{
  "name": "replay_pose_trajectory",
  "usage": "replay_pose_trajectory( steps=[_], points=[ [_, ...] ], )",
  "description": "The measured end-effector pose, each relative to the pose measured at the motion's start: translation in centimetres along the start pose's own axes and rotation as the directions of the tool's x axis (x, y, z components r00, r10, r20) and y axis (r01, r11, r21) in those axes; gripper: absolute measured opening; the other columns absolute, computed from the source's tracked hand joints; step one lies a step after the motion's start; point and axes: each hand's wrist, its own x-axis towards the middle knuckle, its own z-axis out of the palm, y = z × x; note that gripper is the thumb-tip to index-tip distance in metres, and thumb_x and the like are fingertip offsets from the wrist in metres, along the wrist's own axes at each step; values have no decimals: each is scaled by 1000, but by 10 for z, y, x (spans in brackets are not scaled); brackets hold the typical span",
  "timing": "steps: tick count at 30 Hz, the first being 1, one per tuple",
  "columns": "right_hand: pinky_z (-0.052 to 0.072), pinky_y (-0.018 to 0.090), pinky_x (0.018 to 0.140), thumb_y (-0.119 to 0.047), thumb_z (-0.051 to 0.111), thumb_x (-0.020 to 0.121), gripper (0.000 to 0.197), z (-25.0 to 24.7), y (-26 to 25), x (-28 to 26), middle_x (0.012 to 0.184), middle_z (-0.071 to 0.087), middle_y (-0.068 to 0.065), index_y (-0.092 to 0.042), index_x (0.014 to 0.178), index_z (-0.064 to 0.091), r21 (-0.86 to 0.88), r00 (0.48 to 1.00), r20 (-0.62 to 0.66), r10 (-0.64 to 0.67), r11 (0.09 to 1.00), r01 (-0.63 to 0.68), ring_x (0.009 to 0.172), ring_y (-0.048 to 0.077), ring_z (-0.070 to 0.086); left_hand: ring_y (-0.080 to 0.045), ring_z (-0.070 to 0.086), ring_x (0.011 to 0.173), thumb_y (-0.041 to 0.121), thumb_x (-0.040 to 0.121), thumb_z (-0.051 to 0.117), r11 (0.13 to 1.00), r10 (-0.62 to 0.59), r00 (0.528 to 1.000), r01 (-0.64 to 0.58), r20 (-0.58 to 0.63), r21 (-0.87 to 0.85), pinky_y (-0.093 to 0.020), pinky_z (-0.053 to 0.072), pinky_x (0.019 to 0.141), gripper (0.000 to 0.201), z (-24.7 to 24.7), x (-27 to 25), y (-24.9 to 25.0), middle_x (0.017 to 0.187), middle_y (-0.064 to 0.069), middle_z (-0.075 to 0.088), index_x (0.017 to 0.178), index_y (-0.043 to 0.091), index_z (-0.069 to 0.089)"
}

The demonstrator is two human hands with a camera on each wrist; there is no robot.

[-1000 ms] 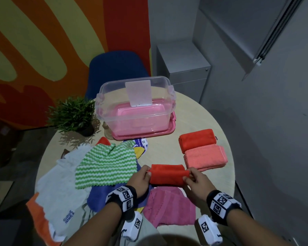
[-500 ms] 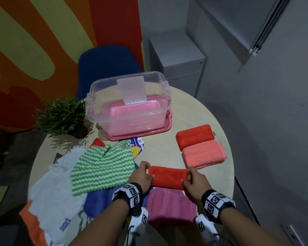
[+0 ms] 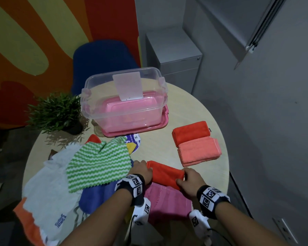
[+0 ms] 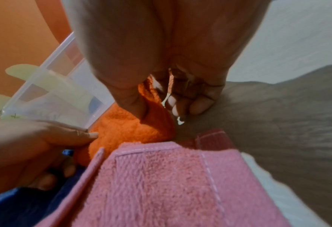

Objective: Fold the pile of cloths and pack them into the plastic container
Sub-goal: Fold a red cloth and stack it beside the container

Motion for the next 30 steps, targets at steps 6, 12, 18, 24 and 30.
replay_pose_trajectory(
  steps=[6, 12, 18, 24, 30],
  points=[
    [57, 39, 79, -37, 67, 76, 27, -12, -4, -6, 94, 72, 6, -20, 98, 62, 352, 996, 72, 44, 934, -66, 83, 23, 69, -27, 54, 78, 36, 105, 32, 973, 69, 997, -76, -38, -217, -34, 41, 68, 29, -12, -21, 4, 85, -5, 52, 117, 9, 38],
    [56, 30, 66, -5, 61, 93, 26, -32, -17, -25, 91, 66, 11, -9, 117, 51, 607, 998, 68, -15, 794, -30, 82, 25, 67, -23, 61, 85, 35, 99, 53, 779, 98, 975, -199, -199, -594, -33, 48, 75, 24, -19, -47, -5, 92, -2, 61, 114, 16, 47],
    [59, 38, 55, 7, 54, 93, 47, -44, -27, -42, 114, 59, 16, -31, 121, 57, 726, 982, 101, -162, 687, 39, 74, 32, 69, -25, 64, 88, 5, 90, 65, 548, 189, 958, -283, -213, -787, -45, 58, 78, 42, -30, -70, -19, 107, -11, 60, 114, 35, 52],
    [56, 34, 49, -8, 63, 95, 14, -46, -40, -49, 102, 63, 23, -12, 108, 66, 712, 987, 11, -159, 694, 104, 64, 29, 66, -6, 61, 84, -3, 95, 53, 610, 295, 906, -422, -302, -670, -13, 50, 65, 29, -41, -85, -27, 109, 6, 62, 107, 19, 68],
    [56, 33, 49, -18, 63, 96, 13, -63, -42, -50, 104, 65, 23, -14, 108, 68, 696, 989, -118, -90, 703, 147, 69, 30, 69, -18, 66, 85, 17, 97, 59, 600, 378, 874, -482, -305, -638, -20, 54, 73, 18, -47, -73, -17, 111, 7, 68, 109, 27, 69]
  ],
)
